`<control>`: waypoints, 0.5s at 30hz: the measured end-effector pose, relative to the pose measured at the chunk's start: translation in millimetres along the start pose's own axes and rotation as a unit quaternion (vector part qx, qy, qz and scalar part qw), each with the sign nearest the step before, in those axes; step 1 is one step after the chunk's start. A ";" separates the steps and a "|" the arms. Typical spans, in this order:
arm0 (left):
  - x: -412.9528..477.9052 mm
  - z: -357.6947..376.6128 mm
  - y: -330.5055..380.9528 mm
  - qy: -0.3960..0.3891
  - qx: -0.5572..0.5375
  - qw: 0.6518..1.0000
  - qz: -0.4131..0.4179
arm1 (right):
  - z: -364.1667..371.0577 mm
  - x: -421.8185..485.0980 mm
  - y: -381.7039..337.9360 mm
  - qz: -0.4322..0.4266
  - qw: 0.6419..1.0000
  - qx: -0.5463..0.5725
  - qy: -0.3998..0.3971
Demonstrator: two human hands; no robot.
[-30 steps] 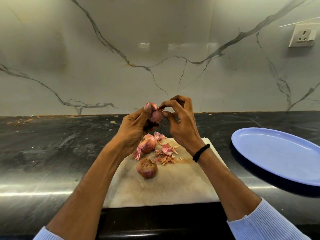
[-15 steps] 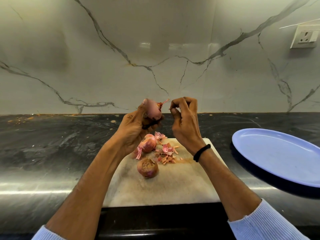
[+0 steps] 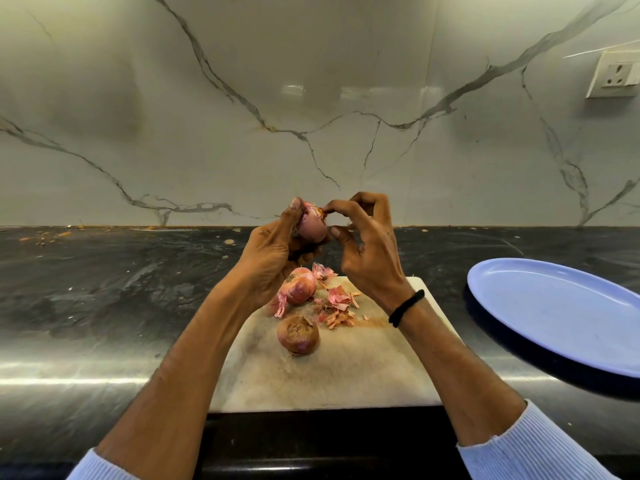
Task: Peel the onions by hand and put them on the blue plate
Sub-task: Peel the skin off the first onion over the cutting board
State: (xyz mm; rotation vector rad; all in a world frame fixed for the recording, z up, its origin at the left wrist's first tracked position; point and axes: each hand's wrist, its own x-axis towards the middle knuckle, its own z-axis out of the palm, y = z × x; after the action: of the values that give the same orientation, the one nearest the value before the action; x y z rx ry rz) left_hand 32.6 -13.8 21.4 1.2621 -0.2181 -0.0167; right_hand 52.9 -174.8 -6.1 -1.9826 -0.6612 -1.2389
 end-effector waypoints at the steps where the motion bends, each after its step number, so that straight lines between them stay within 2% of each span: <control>1: -0.3 0.3 -0.1 -0.001 0.010 1.000 0.002 | -0.3 -0.4 0.8 -0.005 1.000 -0.006 0.000; 15: -2.3 2.0 1.2 -0.019 0.034 0.999 -0.001 | 0.3 -1.0 1.5 0.005 1.000 -0.019 0.022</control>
State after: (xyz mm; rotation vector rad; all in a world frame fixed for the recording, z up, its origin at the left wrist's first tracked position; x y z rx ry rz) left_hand 29.8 -15.0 22.8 1.3306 -0.2514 -0.0359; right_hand 53.8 -175.6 -7.5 -1.9821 -0.6084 -1.2936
